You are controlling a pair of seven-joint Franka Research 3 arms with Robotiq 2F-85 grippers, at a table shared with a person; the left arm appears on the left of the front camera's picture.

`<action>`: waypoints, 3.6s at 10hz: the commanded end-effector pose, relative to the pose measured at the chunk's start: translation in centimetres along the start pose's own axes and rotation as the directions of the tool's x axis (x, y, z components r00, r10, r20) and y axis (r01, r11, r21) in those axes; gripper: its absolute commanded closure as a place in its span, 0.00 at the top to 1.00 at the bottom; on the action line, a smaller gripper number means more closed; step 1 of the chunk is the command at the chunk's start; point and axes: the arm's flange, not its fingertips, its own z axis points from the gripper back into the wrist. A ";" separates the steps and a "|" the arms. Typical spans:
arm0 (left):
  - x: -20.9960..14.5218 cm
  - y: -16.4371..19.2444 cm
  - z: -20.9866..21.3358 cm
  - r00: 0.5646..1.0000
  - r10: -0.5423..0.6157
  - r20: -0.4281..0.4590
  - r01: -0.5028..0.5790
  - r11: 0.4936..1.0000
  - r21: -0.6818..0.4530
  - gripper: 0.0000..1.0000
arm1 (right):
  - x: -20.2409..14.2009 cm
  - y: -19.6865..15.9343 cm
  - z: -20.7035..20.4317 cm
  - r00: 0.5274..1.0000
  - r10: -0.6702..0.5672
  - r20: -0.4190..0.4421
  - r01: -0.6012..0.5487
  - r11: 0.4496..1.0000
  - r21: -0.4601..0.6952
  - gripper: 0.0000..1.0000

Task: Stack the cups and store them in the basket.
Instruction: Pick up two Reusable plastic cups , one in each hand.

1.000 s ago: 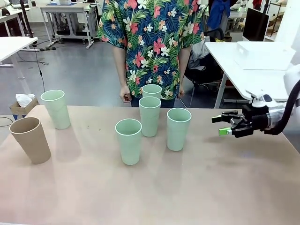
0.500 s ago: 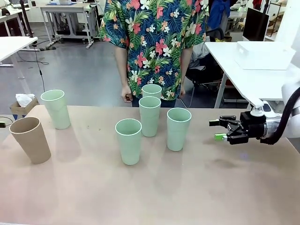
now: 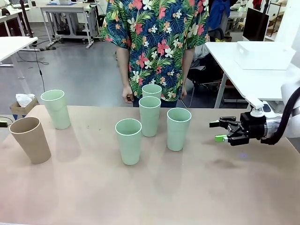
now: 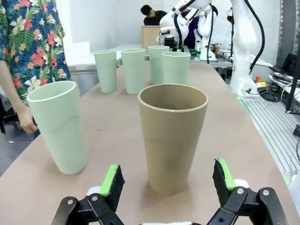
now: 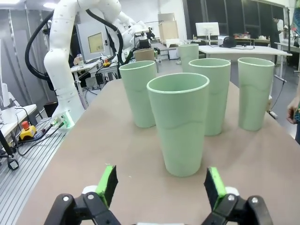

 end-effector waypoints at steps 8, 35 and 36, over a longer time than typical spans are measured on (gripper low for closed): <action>-3.5 -1.3 -3.1 0.990 0.010 0.143 0.005 0.995 -0.102 1.00 | -1.2 -2.9 -8.6 0.994 0.076 0.082 -0.074 0.997 -0.018 1.00; -4.5 0.5 -9.5 0.994 0.000 0.106 0.014 0.992 -0.126 1.00 | -2.1 -1.8 -11.4 0.993 0.001 0.119 0.003 1.000 -0.027 1.00; -4.4 0.4 -9.7 0.994 0.000 0.113 0.013 0.993 -0.118 1.00 | -2.0 -1.8 -11.5 0.993 -0.003 0.117 0.006 1.000 -0.024 1.00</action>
